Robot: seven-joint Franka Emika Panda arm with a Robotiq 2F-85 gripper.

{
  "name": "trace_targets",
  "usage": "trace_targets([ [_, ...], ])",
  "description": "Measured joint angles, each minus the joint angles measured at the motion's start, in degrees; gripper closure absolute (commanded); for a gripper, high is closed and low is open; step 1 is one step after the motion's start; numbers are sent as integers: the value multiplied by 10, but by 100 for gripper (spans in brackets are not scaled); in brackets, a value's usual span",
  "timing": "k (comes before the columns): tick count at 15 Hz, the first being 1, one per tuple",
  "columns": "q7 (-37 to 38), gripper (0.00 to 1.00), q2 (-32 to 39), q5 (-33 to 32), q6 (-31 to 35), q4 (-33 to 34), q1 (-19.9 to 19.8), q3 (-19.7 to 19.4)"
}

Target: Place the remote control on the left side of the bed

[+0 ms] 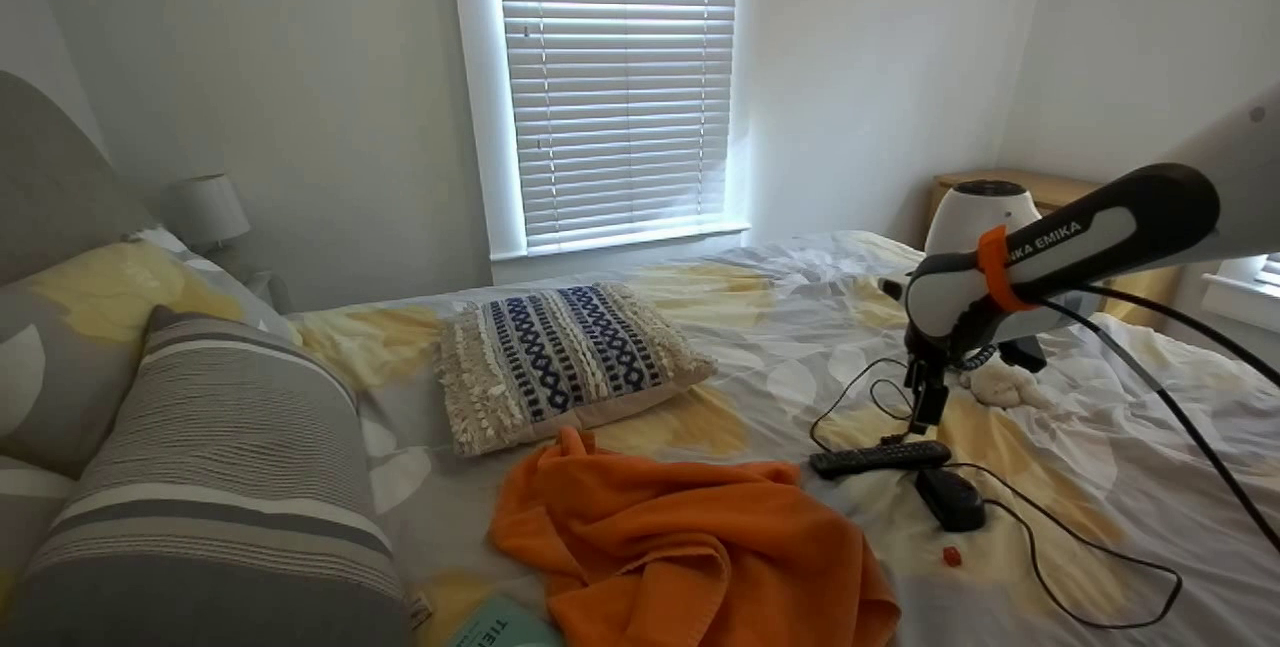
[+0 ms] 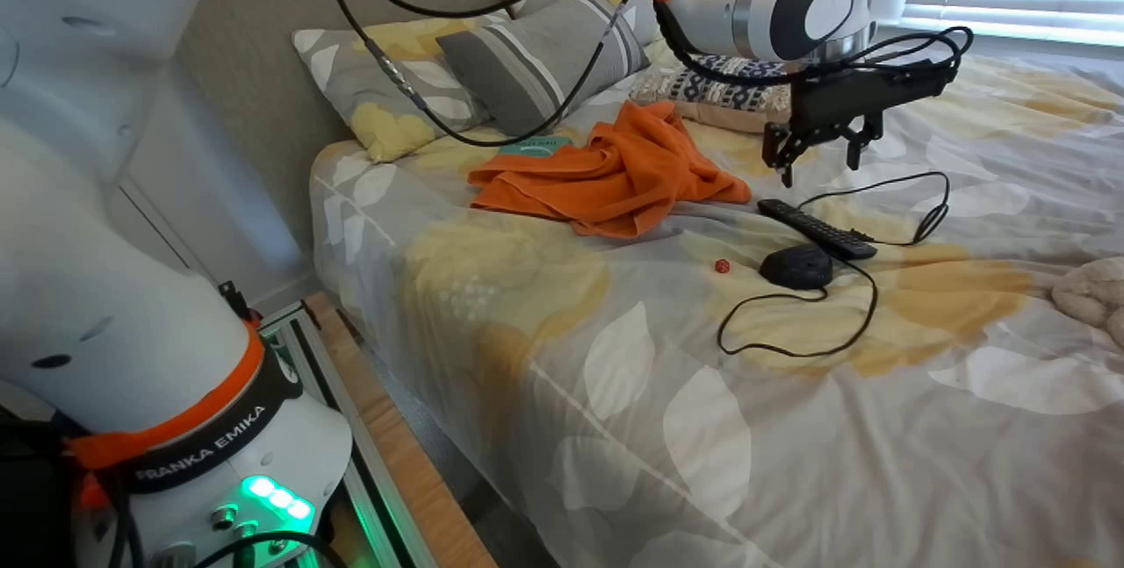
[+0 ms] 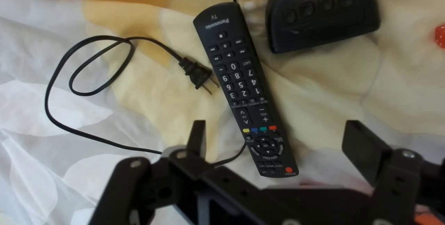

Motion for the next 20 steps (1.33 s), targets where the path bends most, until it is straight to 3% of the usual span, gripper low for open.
trace_targets([
  [7, -24, 0, 70, 0, 0, 59, -12, 17],
  [20, -163, 0, 192, 8, 0, 185, -45, 61],
])
